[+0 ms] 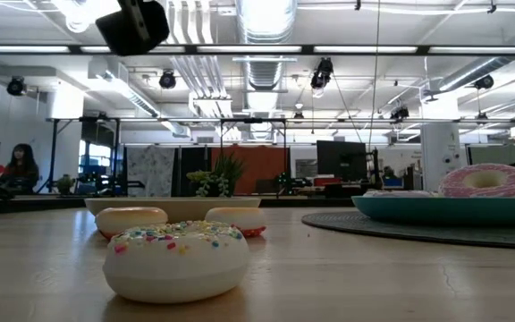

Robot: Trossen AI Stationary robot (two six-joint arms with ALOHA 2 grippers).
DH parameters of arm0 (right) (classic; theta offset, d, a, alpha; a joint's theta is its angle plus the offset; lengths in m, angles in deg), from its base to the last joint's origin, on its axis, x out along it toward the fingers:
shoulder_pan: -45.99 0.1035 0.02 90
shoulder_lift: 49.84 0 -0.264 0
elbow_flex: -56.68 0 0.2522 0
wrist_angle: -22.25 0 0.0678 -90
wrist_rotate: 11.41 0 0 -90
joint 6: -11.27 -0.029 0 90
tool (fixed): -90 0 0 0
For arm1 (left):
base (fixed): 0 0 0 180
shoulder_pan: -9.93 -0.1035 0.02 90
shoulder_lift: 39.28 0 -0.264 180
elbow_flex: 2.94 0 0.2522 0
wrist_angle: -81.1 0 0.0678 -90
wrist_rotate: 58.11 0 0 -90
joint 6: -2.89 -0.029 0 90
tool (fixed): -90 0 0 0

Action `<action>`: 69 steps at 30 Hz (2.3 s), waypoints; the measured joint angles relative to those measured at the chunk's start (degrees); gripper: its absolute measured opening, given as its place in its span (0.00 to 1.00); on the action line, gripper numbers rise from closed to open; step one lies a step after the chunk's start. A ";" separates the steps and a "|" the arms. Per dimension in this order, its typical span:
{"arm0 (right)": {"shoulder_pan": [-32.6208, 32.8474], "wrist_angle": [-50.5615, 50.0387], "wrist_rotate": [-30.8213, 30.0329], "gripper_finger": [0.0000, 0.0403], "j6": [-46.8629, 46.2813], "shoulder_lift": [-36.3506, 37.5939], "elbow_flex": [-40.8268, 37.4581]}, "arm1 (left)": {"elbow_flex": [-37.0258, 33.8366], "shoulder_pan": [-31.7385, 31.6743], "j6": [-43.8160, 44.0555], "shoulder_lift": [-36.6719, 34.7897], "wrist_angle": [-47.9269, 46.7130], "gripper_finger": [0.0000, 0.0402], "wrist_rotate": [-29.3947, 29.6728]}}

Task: Pick & Place donuts
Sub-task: Put the small yellow donut on the white plate

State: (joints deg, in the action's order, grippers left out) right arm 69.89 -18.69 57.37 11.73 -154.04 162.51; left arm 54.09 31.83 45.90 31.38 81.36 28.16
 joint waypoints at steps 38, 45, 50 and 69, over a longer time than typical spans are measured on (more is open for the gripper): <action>-3.10 -5.96 2.02 0.12 -3.14 -0.02 0.18 | 0.35 -4.85 3.20 0.50 -3.11 0.26 3.62; -6.56 -9.39 5.17 0.04 -17.50 -0.53 -1.07 | 0.34 -3.81 3.56 -6.31 -23.23 0.41 14.15; -12.03 -7.22 10.23 0.04 -28.33 -4.37 -2.55 | 0.42 0.79 4.78 -13.06 -28.80 0.42 23.39; -25.15 -4.21 22.73 0.04 -33.07 -25.70 12.15 | 0.33 15.16 13.65 -17.97 -38.44 0.42 37.34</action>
State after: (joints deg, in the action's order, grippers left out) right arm 44.74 -22.91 80.10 -21.34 -179.75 174.67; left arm 54.42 46.99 59.55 13.41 42.91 65.50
